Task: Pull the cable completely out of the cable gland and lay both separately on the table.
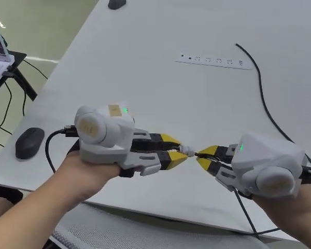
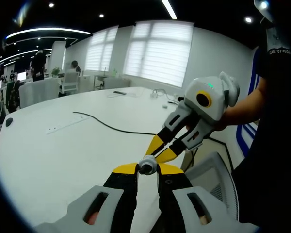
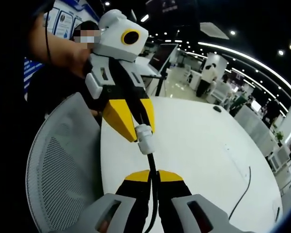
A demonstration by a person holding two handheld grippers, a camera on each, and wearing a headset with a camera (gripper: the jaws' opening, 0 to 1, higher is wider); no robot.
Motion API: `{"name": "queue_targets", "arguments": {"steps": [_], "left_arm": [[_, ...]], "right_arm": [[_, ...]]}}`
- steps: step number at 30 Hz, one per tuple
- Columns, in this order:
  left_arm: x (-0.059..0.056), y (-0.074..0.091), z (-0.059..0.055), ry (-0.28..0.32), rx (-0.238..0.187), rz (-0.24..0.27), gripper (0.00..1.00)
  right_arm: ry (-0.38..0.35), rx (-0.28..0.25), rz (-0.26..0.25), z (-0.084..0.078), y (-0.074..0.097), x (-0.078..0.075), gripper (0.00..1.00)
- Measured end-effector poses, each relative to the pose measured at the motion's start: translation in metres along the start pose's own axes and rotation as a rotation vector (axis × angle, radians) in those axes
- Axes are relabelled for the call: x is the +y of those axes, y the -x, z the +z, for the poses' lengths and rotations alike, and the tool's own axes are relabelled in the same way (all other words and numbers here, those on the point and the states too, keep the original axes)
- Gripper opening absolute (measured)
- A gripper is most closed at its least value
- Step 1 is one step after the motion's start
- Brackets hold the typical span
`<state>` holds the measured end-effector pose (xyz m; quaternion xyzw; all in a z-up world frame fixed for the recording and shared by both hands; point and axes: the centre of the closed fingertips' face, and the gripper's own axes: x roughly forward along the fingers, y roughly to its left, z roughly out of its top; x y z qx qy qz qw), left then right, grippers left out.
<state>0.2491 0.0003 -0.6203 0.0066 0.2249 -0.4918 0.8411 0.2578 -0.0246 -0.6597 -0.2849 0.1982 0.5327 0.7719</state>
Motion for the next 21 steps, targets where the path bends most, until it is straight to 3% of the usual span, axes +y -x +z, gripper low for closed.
{"name": "queue_targets", "arguments": {"steps": [7,14,21], "left_arm": [[-0.002,0.0,0.003,0.003,-0.009,0.004,0.15],[-0.001,0.003,0.0,0.014,-0.01,0.016,0.15],[-0.002,0.004,-0.002,0.017,-0.007,0.017,0.15]], "right_arm": [[-0.106,0.022,-0.013,-0.023,0.009,-0.004,0.0],[-0.158,0.046,-0.026,-0.04,0.016,-0.004,0.0],[-0.178,0.043,-0.044,-0.041,0.021,-0.009,0.0]]}}
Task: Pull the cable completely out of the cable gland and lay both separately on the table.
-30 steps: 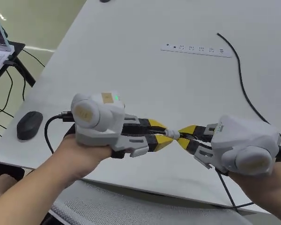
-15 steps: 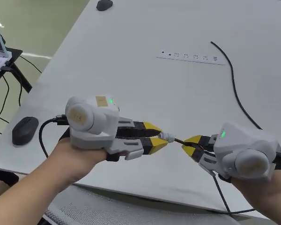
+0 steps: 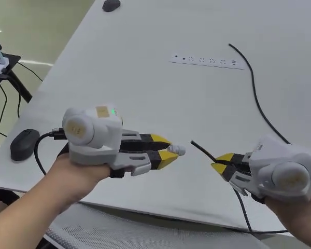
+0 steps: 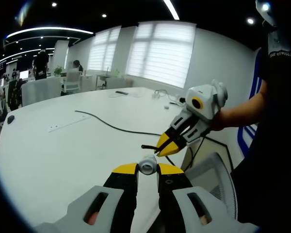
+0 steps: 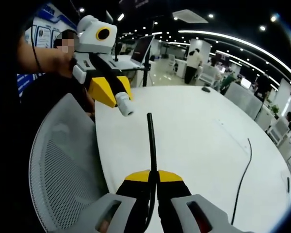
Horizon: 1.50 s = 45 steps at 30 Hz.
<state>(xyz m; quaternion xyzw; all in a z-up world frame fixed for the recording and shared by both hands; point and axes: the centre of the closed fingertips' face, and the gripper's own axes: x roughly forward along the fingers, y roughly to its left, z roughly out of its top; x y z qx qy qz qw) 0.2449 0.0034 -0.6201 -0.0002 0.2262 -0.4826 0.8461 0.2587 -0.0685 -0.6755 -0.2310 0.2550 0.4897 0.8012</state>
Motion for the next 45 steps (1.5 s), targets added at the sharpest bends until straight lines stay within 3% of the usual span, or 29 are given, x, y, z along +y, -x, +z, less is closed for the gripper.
{"name": "queue_targets", "arguments": {"steps": [12,22,26,29,33,42,45], "left_arm": [[0.005,0.001,-0.009,-0.01,-0.012,-0.015,0.15],[0.021,0.015,-0.026,-0.017,-0.04,-0.016,0.15],[0.033,0.022,-0.039,-0.02,-0.045,-0.012,0.15],[0.045,0.027,-0.057,-0.006,-0.032,-0.003,0.15],[0.053,0.034,-0.077,-0.002,-0.014,-0.01,0.15],[0.07,0.045,-0.106,0.02,0.0,-0.018,0.15],[0.078,0.048,-0.12,0.021,0.019,-0.018,0.15]], "right_arm": [[-0.036,0.013,-0.04,0.008,-0.005,-0.009,0.0],[-0.085,0.062,-0.099,0.025,-0.03,-0.033,0.0],[-0.111,0.096,-0.11,0.029,-0.046,-0.042,0.0],[-0.118,0.127,-0.115,0.032,-0.057,-0.046,0.0],[-0.115,0.139,-0.133,0.043,-0.073,-0.053,0.0],[-0.145,0.157,-0.153,0.064,-0.111,-0.06,0.0],[-0.146,0.163,-0.156,0.072,-0.124,-0.062,0.0]]}}
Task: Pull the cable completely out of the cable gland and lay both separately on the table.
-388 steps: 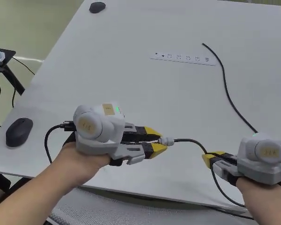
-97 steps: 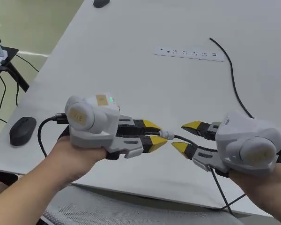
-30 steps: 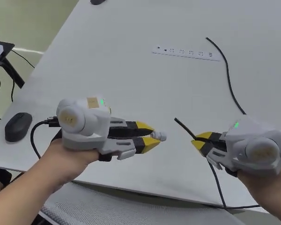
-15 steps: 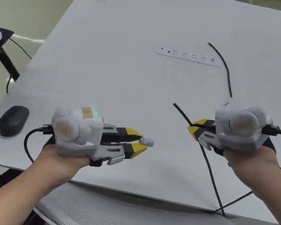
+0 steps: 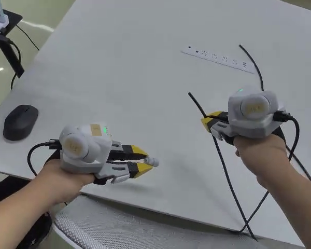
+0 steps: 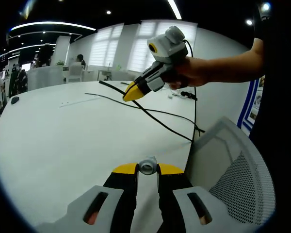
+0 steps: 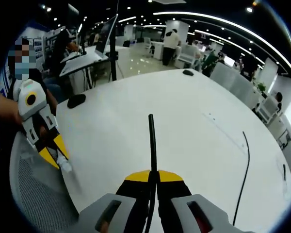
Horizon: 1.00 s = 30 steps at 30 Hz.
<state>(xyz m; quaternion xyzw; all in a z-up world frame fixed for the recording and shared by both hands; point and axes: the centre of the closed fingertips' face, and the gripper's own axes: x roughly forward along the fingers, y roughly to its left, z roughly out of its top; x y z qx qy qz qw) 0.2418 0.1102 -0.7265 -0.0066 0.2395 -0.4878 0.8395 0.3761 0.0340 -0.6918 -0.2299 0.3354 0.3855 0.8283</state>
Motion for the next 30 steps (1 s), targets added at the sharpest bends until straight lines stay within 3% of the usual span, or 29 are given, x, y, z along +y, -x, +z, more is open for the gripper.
{"name": "queue_targets", "arguments": {"steps": [6,14,19,25,30], "left_arm": [[0.012,0.004,-0.013,0.015,0.001,-0.004,0.15],[0.026,0.005,-0.03,0.026,0.023,-0.015,0.15],[0.036,0.005,-0.034,0.032,0.021,-0.004,0.15],[0.049,0.006,-0.042,0.061,0.014,0.032,0.15],[0.056,0.008,-0.049,0.086,0.007,0.055,0.15]], "right_arm": [[0.028,0.024,-0.006,0.011,-0.026,0.0,0.0],[0.082,0.002,0.03,0.047,-0.067,0.011,0.0],[0.168,-0.01,0.094,0.069,-0.093,0.032,0.0],[0.336,0.018,0.204,0.073,-0.13,0.063,0.0],[0.404,0.045,0.296,0.072,-0.149,0.093,0.0]]}}
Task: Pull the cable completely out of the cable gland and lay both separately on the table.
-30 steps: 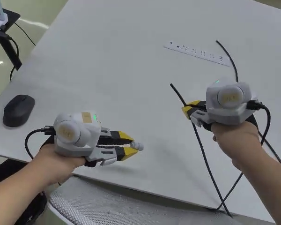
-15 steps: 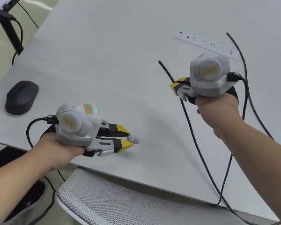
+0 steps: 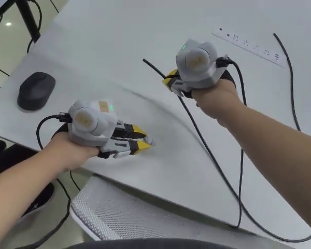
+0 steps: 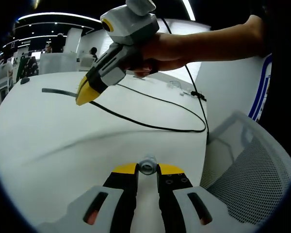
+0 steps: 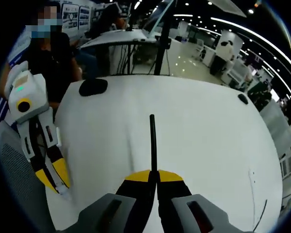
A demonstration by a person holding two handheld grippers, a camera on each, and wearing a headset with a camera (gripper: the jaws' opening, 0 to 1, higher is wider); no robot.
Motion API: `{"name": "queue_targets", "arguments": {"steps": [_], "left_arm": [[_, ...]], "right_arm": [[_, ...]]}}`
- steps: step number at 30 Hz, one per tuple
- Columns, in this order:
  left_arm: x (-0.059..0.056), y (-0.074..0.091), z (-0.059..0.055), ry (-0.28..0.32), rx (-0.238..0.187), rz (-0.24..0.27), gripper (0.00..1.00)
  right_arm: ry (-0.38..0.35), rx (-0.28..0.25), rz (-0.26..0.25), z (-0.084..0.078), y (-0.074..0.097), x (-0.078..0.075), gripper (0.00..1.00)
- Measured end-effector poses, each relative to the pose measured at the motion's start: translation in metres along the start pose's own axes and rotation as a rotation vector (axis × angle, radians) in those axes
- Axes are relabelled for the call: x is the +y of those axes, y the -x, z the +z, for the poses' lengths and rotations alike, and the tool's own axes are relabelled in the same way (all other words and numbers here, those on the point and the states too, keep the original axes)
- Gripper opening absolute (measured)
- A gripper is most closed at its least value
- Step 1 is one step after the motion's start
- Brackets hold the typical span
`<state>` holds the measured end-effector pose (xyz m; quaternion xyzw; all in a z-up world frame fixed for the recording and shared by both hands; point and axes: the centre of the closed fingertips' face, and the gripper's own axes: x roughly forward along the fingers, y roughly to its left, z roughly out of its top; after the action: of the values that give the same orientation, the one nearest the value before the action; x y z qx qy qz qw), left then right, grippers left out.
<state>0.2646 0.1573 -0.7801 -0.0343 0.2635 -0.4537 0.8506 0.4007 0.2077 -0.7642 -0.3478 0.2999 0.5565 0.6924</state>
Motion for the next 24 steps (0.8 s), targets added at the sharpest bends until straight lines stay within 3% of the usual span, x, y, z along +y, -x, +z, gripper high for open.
{"name": "queue_targets", "arguments": {"steps": [7,18,24], "left_arm": [[0.008,0.0,-0.011,0.027,0.002,0.021,0.15],[0.02,-0.003,-0.015,0.048,-0.009,0.059,0.15],[0.022,-0.004,-0.021,0.042,0.015,0.07,0.15]], "right_arm": [[0.072,0.044,0.092,0.0,-0.027,0.025,0.0],[0.072,0.083,0.134,-0.005,-0.044,0.038,0.0],[0.08,0.094,0.143,-0.006,-0.046,0.043,0.0]]}}
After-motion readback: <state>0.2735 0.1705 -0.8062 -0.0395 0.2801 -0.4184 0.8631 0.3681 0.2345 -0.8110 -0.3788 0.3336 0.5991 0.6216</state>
